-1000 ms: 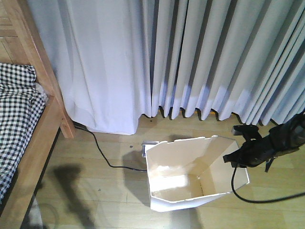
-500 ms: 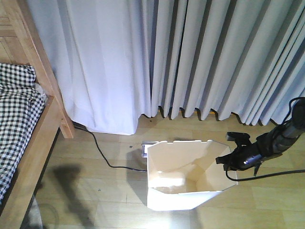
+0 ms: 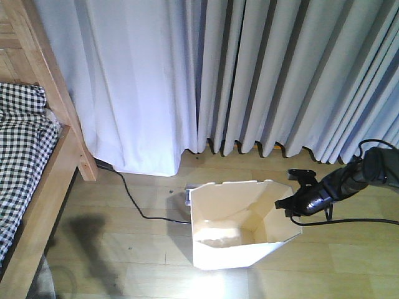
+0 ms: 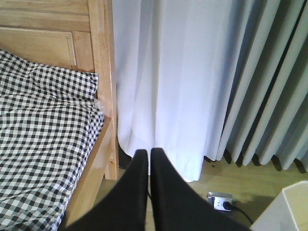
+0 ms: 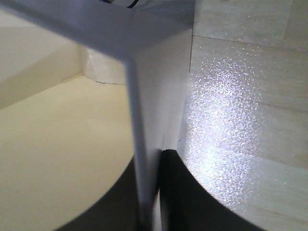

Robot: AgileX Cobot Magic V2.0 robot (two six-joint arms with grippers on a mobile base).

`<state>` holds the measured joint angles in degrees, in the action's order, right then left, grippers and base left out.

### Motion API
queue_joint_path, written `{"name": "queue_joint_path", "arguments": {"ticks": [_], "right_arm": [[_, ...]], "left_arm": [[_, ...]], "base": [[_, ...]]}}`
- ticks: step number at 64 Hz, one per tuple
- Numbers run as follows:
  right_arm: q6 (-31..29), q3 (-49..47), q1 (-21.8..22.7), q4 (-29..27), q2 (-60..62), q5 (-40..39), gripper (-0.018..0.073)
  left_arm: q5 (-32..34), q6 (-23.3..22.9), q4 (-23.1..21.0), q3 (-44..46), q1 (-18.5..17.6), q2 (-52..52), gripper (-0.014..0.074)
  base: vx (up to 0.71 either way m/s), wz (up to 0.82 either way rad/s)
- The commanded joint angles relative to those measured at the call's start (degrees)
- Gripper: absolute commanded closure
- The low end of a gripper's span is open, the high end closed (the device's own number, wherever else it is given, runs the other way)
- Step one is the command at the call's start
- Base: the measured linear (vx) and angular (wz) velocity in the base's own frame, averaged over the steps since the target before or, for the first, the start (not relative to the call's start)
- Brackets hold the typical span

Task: Move trash bin to bedside with robot
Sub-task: 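Lower the bin to the floor beside the bed with the right gripper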

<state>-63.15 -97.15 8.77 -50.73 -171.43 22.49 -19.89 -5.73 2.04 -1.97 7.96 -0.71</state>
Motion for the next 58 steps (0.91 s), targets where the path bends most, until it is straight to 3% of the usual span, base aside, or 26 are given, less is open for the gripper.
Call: {"name": "queue_joint_path", "arguments": {"ticks": [1,8,16,58], "right_arm": [[5.3,-4.3,0.0,2.7,2.9,9.9,0.0561],[9.9,-8.0,-0.3,7.7,0.6,12.8,0.0561],[14.4,-10.8,-0.4,9.8,-1.4,13.7,0.0561],[14.2,-11.8,-0.4,10.3,-4.4,12.3,0.0546]], "left_arm": [[3.8,-0.2,-0.1,-0.2,-0.2,-0.8,0.0603],[3.8,-0.2,-0.1,-0.2,-0.2,-0.8,0.0603],[3.8,-0.2,-0.1,-0.2,-0.2,-0.8,0.0603],[3.8,-0.2,-0.1,-0.2,-0.2,-0.8,0.0603]], "base": [[0.00,0.00],[0.00,0.00],[0.00,0.00],[0.00,0.00]]}}
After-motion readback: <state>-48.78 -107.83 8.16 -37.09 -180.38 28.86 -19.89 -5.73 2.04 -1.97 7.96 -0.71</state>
